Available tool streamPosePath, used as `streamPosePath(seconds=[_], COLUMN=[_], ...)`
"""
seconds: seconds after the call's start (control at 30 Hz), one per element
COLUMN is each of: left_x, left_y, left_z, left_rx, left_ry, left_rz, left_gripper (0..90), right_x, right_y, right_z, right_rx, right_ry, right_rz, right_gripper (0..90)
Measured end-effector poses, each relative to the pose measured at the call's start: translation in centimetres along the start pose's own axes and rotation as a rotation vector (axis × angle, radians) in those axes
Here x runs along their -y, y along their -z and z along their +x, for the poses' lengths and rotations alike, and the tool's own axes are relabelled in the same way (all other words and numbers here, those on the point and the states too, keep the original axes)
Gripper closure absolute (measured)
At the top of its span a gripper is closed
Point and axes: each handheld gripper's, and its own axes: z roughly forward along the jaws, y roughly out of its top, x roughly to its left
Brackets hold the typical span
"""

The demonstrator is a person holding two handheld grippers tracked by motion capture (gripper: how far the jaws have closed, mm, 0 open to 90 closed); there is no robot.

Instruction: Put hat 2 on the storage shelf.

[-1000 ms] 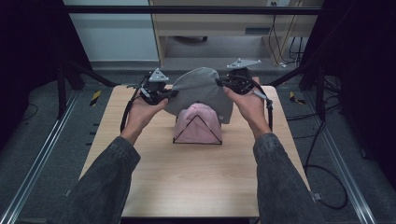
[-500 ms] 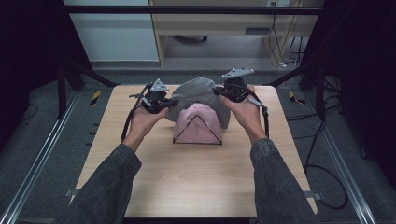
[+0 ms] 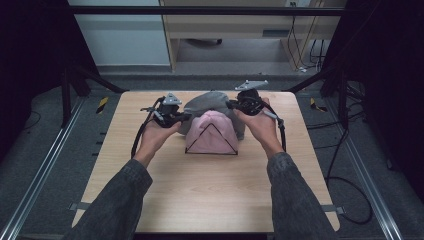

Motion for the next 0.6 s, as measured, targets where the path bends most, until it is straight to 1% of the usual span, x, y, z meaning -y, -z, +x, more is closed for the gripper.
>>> streamPosePath(seconds=[0.17, 0.4, 0.47, 0.6], left_x=[0.4, 0.8, 0.9, 1.0], left_y=[-0.2, -0.5, -0.6, -0.7], left_z=[-0.1, -0.2, -0.2, -0.3], left_rx=[0.005, 0.007, 0.007, 0.01], left_ry=[0.002, 0.006, 0.013, 0.015], left_rz=[0.011, 0.022, 0.02, 0.024], left_gripper=[87.8, 87.8, 87.8, 87.7], right_x=[0.4, 0.9, 1.0, 1.1], right_y=[-0.2, -0.5, -0.6, -0.7], right_z=[0.1, 0.2, 0.2, 0.2], right_rx=[-0.005, 0.001, 0.001, 0.002], right_ry=[0.0, -0.001, 0.004, -0.001], right_rz=[0.015, 0.042, 0.044, 0.047], right_gripper=[85.7, 85.4, 85.1, 83.4])
